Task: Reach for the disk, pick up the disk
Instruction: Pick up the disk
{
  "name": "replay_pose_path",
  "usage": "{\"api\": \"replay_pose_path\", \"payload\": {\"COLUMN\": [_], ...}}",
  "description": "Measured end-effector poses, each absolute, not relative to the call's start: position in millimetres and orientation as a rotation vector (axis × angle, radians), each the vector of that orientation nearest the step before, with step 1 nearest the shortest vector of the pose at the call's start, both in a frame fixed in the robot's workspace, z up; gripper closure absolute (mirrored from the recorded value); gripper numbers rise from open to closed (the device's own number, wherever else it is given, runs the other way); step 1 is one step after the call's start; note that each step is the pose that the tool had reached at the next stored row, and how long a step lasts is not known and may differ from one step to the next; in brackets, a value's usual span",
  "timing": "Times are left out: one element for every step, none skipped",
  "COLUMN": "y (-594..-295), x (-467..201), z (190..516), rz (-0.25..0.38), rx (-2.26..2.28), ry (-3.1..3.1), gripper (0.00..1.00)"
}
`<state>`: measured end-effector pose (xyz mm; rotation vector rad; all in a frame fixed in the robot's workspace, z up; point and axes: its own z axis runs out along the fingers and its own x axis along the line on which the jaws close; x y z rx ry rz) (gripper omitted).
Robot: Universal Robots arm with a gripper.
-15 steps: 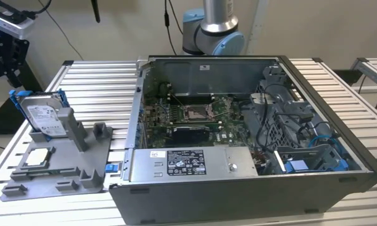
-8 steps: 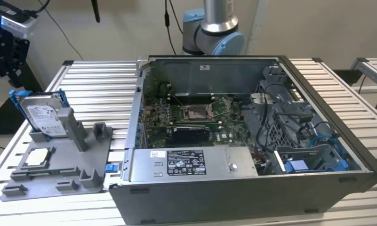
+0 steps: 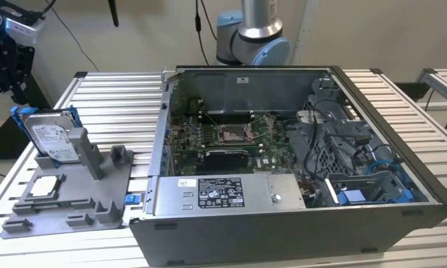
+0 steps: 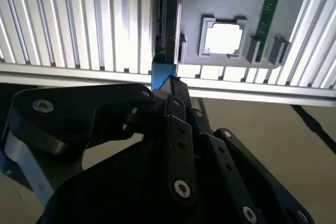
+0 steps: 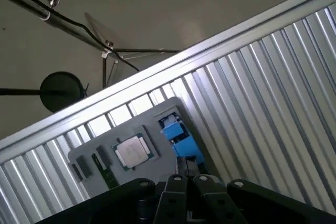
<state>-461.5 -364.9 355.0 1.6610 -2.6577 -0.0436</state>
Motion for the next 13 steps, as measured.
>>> {"api": "replay_pose_path", "payload": {"y": [-364.9, -364.8, -364.8, -364.8, -364.8, -364.8, -364.8, -364.8, -364.8, -364.8, -364.8, -364.8, -364.8], "x": [-461.6, -461.5, -461.6, -461.6, -461.6, -461.6, -461.6, -461.6, -461.6, -461.6, -461.6, -461.6, -461.6], "z": [354.7, 354.3, 354.0, 353.7, 353.6, 353.3, 353.2, 352.8, 352.6, 352.5, 352.5, 352.4, 352.2], "rz": [-0.042, -0.041, -0.041, -0.040, -0.040, -0.039, -0.038, -0.036, -0.036, -0.036, -0.036, -0.035, -0.035], "rx": [1.680, 1.705, 1.729, 1.754, 1.776, 1.800, 1.823, 1.868, 1.892, 1.912, 1.933, 1.954, 1.973], "ry": [-2.647, -2.632, -2.617, -2.600, -2.586, -2.570, -2.555, -2.523, -2.505, -2.489, -2.473, -2.456, -2.441], "gripper": [1.00, 1.00, 1.00, 1.00, 1.00, 1.00, 1.00, 1.00, 1.00, 1.00, 1.00, 1.00, 1.00]}}
